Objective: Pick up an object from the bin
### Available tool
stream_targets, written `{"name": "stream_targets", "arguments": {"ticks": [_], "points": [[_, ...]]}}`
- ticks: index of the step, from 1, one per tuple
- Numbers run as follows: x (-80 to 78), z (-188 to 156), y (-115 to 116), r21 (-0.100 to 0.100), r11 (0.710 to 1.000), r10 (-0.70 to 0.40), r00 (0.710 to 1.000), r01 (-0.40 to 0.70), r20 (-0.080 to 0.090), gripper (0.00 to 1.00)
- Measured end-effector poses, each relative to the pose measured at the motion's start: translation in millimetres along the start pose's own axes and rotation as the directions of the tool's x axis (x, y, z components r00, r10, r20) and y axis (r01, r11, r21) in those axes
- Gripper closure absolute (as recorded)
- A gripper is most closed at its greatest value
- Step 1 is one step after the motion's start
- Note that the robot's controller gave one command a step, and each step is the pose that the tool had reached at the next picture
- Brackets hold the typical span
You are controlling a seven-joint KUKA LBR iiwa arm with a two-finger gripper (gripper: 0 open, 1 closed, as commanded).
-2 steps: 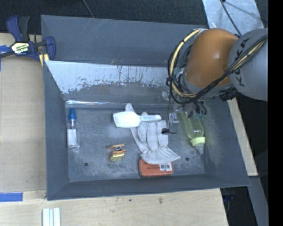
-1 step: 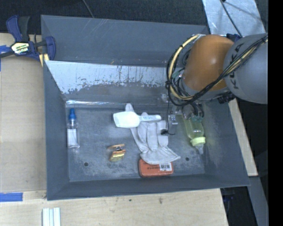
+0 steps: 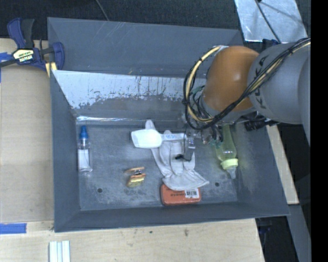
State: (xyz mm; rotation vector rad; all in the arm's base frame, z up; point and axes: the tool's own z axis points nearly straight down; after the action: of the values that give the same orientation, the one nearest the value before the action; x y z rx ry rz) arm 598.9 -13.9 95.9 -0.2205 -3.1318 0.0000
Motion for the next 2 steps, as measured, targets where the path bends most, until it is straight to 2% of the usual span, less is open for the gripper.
{"name": "stream_targets", "arguments": {"ticks": [1, 2], "points": [[5.7, 8, 21, 0.000, 0.998, -0.056, 0.998, 0.056, 0.003, 0.00], [19.1, 16, 16, -0.001, 0.993, 0.122, 0.993, -0.122, 0.006, 1.00]]}}
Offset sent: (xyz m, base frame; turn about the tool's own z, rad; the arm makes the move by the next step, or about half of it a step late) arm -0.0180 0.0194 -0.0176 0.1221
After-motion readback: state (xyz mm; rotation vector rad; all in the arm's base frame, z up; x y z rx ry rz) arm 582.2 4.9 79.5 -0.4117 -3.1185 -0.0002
